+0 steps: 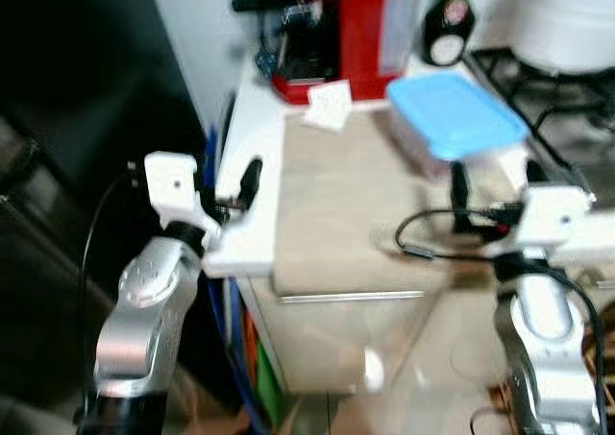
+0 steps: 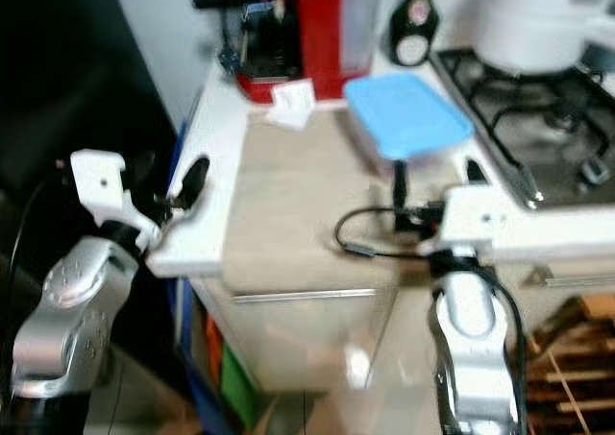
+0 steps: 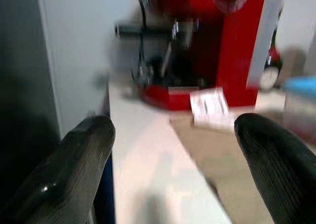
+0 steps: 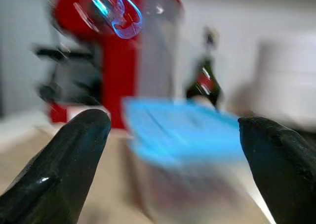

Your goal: Restocking fridge

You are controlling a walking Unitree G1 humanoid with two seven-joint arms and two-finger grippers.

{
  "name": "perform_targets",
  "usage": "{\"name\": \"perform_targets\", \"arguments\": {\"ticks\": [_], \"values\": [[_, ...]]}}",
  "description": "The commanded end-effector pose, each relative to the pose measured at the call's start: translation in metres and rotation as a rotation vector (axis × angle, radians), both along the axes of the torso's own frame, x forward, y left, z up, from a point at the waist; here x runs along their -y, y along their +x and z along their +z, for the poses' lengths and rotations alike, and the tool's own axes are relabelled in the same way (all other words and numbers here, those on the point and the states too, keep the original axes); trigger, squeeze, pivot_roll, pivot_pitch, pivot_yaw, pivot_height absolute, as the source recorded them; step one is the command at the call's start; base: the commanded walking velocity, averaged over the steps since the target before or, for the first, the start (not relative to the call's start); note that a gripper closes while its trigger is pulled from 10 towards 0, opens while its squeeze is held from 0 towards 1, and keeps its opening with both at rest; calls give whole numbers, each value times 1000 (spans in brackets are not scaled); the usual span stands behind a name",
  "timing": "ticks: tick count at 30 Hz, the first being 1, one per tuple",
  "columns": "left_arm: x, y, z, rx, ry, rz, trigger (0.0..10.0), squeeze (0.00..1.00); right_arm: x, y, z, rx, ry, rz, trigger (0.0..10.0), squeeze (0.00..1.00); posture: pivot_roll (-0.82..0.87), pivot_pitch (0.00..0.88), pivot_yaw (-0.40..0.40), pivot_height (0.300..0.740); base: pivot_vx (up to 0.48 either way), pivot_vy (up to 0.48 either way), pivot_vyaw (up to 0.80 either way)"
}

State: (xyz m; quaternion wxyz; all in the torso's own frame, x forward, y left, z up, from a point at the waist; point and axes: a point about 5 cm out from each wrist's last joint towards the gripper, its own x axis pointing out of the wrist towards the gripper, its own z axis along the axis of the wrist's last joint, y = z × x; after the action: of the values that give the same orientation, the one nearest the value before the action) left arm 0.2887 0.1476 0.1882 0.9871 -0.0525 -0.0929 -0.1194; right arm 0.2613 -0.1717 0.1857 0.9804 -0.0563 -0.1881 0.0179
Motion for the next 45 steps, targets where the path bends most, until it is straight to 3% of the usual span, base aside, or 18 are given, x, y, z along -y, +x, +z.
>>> {"name": "perform_targets", "arguments": {"ticks": [1, 9, 19, 30, 35, 41, 44, 45], "values": [[5, 5, 13, 50, -5, -3, 10000, 0, 0, 3, 10, 50, -17, 0, 10000, 0, -119, 0, 63, 740, 0, 0, 0], [9, 2, 17, 81, 9, -29, 10000, 0, -4, 2, 13, 64, -29, 19, 10000, 0, -123, 0, 66, 740, 0, 0, 0], [11, 13, 24, 86, -27, -19, 10000, 0, -8, 2, 14, 69, -30, 23, 10000, 0, -140, 0, 77, 740, 349, -320, 0], [21, 8, 30, 109, -60, -86, 10000, 0, -8, 2, 11, 51, -28, 26, 10000, 0, -140, 0, 79, 740, 279, -201, 0], [18, 10, 30, 97, -64, -64, 10000, 0, -13, 3, 12, 38, 8, 63, 10000, 0, -136, 0, 78, 740, 0, 0, 0], [14, 12, 34, 101, -66, -50, 10000, 0, -23, 10, 25, -3, 189, 164, 10000, 0, -128, 0, 78, 740, 0, 0, 0], [14, 13, 33, 89, -67, -53, 10000, 0, -26, 11, 29, -5, 202, 200, 10000, 0, -128, 0, 78, 740, 0, 0, 0], [17, 15, 29, 45, -81, -71, 10000, 0, -24, 13, 34, 5, 172, 209, 10000, 0, -131, 0, 79, 740, 0, 0, 0]]}}
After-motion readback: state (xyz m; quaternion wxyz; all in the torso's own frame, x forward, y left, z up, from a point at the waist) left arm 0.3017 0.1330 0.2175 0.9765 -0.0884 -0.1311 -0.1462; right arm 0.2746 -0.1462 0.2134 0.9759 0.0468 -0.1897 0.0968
